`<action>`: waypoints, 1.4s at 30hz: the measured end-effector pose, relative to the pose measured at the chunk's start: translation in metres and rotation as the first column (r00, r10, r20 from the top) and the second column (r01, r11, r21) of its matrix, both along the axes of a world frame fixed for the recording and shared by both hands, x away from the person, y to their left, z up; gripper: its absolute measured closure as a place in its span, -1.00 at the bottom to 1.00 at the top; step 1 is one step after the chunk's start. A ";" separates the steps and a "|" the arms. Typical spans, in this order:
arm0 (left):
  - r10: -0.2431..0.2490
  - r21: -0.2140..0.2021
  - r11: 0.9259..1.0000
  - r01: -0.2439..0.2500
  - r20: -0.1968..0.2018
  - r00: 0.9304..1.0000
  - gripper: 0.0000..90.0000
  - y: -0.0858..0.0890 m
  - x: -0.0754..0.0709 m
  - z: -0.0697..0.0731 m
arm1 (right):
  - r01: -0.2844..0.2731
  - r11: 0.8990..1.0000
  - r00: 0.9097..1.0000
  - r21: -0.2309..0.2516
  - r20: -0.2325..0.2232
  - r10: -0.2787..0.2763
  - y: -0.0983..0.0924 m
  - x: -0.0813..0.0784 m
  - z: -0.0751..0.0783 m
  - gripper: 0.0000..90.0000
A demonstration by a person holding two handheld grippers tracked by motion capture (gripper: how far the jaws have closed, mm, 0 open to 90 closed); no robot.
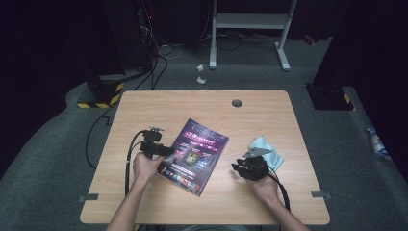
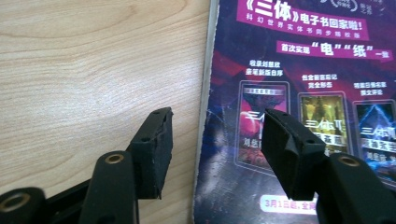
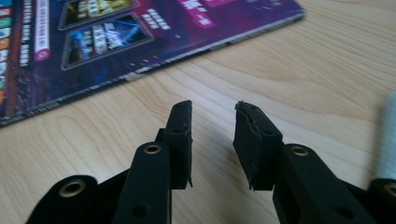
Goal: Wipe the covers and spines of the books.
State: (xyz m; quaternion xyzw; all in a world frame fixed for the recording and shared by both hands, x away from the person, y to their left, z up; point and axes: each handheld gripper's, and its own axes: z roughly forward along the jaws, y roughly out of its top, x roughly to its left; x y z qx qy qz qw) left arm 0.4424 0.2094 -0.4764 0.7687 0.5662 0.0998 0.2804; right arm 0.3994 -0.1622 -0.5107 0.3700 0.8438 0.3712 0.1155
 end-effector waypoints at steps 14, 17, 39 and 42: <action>-0.025 0.025 0.999 0.027 -0.068 0.997 0.23 -0.004 0.007 -0.014 | -0.072 0.997 0.997 -0.003 -0.037 0.072 0.040 0.006 -0.003 0.60; -0.038 0.013 0.999 0.039 -0.087 0.996 0.32 -0.006 0.008 -0.016 | -0.078 0.997 0.996 -0.005 -0.044 0.078 0.045 0.006 -0.004 0.60; -0.063 -0.014 0.998 0.062 -0.126 0.990 0.49 -0.035 0.001 -0.016 | -0.028 0.998 0.999 -0.054 -0.031 0.026 0.033 0.010 -0.003 0.52; -0.067 -0.021 0.998 0.064 -0.131 0.989 0.50 -0.042 0.002 -0.015 | 0.002 0.998 0.999 -0.060 -0.032 -0.004 0.027 0.013 -0.002 0.52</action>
